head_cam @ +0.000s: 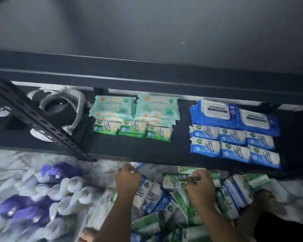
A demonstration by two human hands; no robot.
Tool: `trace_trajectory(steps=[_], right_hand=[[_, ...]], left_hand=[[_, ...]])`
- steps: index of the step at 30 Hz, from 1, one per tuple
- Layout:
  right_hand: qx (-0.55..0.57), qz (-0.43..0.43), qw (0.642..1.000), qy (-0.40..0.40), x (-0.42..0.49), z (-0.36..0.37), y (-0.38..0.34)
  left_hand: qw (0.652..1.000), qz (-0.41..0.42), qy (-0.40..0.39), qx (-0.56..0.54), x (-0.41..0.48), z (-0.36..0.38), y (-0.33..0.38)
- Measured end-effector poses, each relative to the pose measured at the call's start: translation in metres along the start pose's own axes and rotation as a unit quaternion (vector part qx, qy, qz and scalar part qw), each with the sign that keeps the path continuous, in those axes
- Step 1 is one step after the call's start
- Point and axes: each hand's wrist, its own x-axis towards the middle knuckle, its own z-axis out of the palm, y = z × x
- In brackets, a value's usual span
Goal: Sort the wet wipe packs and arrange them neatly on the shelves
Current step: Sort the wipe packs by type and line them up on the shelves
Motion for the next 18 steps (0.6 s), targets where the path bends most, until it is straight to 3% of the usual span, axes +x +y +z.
trace_trajectory(steps=[5, 9, 13, 18], right_hand=[[-0.027, 0.134, 0.990, -0.039, -0.032, -0.041, 0.045], [-0.014, 0.184, 0.980, -0.078, -0.056, -0.064, 0.074], [-0.037, 0.199, 0.974, -0.099, -0.050, -0.068, 0.093], [-0.015, 0.183, 0.977, -0.112, -0.021, -0.057, 0.110]], left_hand=[[0.991, 0.024, -0.096, 0.091, -0.067, 0.022, -0.026], [0.968, 0.060, -0.164, 0.182, -0.095, 0.035, -0.044], [0.958, 0.089, -0.174, 0.209, -0.105, 0.044, -0.041], [0.964, 0.117, -0.170, 0.166, -0.086, 0.065, -0.026]])
